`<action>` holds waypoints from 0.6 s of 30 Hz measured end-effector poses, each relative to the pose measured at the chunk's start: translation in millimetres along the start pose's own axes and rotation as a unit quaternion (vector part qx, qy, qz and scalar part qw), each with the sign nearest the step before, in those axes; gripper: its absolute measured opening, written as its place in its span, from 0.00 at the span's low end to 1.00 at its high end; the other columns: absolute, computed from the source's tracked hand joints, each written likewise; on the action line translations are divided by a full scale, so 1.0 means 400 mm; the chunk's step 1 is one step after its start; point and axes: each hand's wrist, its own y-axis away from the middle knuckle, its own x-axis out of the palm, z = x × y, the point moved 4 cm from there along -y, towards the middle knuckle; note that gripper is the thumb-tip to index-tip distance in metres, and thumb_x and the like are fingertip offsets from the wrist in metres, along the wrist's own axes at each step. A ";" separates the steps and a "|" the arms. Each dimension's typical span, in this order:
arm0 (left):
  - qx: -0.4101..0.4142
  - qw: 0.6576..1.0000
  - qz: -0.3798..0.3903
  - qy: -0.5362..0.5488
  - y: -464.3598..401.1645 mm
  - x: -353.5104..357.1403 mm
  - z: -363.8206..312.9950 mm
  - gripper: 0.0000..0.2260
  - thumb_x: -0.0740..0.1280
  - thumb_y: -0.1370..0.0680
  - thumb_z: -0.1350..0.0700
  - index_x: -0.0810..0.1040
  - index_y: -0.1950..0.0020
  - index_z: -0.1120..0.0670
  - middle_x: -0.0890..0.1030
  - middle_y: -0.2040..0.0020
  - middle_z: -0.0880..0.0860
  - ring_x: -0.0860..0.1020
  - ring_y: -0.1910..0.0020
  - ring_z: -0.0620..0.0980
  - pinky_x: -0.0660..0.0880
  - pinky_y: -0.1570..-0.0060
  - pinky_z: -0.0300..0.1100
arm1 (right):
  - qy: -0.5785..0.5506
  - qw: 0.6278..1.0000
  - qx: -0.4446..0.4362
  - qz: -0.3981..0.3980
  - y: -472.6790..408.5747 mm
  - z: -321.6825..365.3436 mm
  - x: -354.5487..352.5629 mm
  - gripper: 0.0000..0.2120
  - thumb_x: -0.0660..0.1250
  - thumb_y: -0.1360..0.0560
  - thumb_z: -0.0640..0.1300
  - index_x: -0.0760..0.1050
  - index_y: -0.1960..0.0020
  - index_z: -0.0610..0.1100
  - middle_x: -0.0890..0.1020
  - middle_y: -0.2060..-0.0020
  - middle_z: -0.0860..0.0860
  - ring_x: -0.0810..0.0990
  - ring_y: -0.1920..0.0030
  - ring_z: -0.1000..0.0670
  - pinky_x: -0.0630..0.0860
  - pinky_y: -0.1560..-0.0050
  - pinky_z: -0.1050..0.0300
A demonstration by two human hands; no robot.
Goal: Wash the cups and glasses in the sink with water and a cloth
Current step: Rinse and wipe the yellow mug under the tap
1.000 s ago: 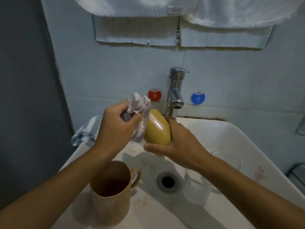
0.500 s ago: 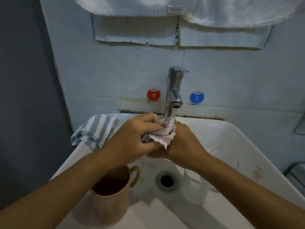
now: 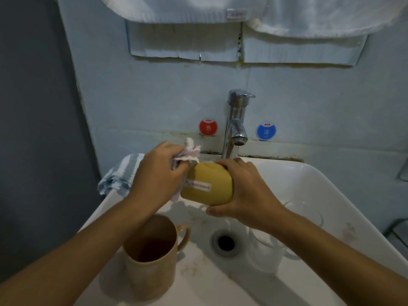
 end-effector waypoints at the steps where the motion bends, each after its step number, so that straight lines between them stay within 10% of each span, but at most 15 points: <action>1: 0.014 1.000 0.002 0.004 0.002 0.000 -0.005 0.07 0.68 0.22 0.53 0.81 0.49 0.55 0.78 0.54 0.51 0.76 0.56 0.51 0.77 0.55 0.49 | -0.002 1.000 -0.001 -0.002 0.001 0.002 -0.001 0.44 0.82 0.39 0.56 0.63 0.30 0.55 0.69 0.37 0.58 0.67 0.40 0.57 0.72 0.41 0.58; 11: 0.156 0.980 0.118 0.023 0.026 0.041 -0.058 0.17 0.65 0.26 0.46 0.82 0.42 0.52 0.78 0.50 0.46 0.74 0.49 0.46 0.74 0.50 0.44 | -0.007 0.999 -0.044 0.007 0.003 0.014 0.007 0.45 0.82 0.39 0.55 0.65 0.27 0.55 0.68 0.32 0.56 0.64 0.35 0.55 0.67 0.32 0.55; 15: 0.067 0.995 -0.027 0.066 0.004 -0.009 -0.033 0.08 0.66 0.21 0.48 0.79 0.48 0.51 0.78 0.59 0.45 0.76 0.59 0.38 0.70 0.61 0.31 | -0.081 0.997 0.012 -0.004 -0.002 0.015 -0.005 0.50 0.83 0.41 0.54 0.58 0.27 0.55 0.68 0.36 0.56 0.70 0.38 0.54 0.77 0.40 0.51; 18: -0.066 0.986 -0.142 0.056 -0.020 -0.057 0.040 0.10 0.62 0.18 0.52 0.74 0.58 0.53 0.74 0.65 0.48 0.74 0.66 0.46 0.72 0.65 0.45 | -0.126 0.992 0.003 -0.009 0.006 0.020 -0.015 0.42 0.80 0.37 0.57 0.60 0.31 0.58 0.70 0.38 0.58 0.74 0.42 0.55 0.80 0.44 0.53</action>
